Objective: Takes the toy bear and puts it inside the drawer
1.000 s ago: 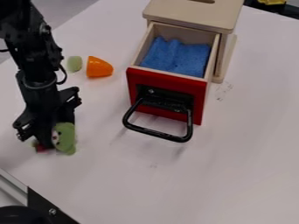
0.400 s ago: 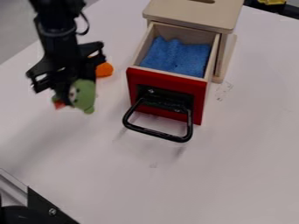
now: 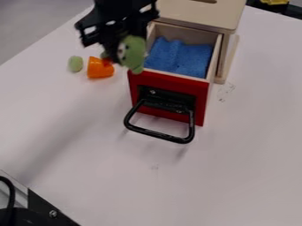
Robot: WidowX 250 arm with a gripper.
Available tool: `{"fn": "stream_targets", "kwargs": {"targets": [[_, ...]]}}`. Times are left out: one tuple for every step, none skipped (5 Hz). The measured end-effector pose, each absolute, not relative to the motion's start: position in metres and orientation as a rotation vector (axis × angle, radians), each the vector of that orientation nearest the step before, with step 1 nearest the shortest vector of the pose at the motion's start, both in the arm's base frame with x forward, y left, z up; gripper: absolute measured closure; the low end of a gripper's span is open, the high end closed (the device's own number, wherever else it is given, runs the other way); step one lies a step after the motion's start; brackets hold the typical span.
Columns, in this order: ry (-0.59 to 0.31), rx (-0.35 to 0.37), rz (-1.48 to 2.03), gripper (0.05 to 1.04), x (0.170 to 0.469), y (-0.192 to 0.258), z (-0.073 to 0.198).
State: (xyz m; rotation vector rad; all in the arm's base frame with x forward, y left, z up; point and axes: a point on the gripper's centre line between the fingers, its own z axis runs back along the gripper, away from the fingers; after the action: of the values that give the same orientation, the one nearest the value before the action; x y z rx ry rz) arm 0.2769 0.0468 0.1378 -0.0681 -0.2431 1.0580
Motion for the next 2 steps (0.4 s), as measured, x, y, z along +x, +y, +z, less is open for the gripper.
{"fn": "stream_targets", "kwargs": {"targets": [[-0.253, -0.103, 1.038, 0.601, 0.299, 0.036, 0.15], [-0.226, -0.099, 1.0, 0.601, 0.322, 0.029, 0.135]]}}
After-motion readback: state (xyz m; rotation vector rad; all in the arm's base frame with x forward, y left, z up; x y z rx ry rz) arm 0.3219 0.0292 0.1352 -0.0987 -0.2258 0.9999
